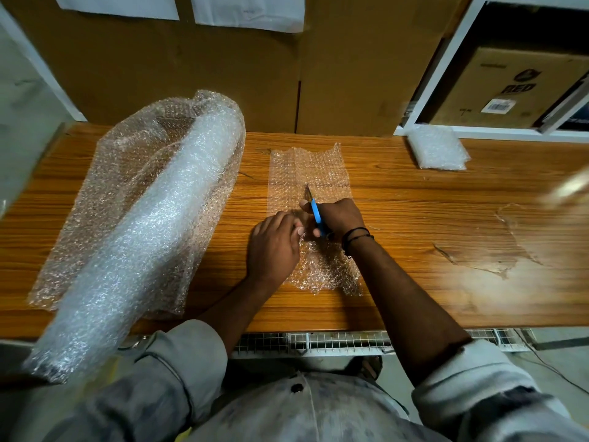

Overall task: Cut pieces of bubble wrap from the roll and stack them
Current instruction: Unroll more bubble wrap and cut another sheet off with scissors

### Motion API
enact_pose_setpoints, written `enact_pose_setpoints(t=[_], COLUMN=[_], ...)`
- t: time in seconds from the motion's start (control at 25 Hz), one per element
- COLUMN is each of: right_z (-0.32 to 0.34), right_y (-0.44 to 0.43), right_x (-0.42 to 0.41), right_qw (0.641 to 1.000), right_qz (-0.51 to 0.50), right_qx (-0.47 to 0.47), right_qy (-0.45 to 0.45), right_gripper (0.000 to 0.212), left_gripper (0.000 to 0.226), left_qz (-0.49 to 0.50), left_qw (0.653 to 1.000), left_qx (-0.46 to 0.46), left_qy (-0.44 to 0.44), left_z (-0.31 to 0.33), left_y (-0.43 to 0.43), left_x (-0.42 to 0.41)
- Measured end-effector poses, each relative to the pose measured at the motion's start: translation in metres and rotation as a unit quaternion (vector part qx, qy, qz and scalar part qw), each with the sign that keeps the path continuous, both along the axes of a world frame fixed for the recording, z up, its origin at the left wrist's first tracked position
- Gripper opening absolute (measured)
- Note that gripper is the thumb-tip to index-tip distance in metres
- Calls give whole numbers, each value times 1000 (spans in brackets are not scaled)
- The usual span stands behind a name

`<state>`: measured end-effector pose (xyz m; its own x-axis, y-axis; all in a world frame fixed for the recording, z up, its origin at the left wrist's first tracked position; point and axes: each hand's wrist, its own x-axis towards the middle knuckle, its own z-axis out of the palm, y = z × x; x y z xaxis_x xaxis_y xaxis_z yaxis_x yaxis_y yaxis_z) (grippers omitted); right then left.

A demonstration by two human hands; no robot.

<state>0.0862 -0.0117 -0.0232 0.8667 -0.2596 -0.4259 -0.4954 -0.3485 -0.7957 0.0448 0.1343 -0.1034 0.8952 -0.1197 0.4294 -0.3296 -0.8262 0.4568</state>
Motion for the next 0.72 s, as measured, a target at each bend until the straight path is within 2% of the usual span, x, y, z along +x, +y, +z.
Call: enact_pose_setpoints(t=[0.08,0.28,0.48,0.6,0.72], right_z=[4,0,-12,-12,-8], right_y=[-2,-8,-7,-4,-4], right_x=[-3,-11,-12,-12,-11], right_qw=[999,999,995,991,988], right_qz=[-1,-3,-30,-37,-52], right_qx=[33,36,100,131,146], right_qy=[3,-4,4,10,12], right_gripper=[35,34,26,33,34], left_gripper=[25,22,39,44,22], left_qz=[21,98,54,12,59], left_qw=[1000,994,992,987,994], left_qx=[-1,-45,59,109,13], left_qy=[2,34,101,121,96], left_z=[0,12,39,31,14], left_y=[0,6,-6,-11,-11], left_x=[-1,17,77,97,98])
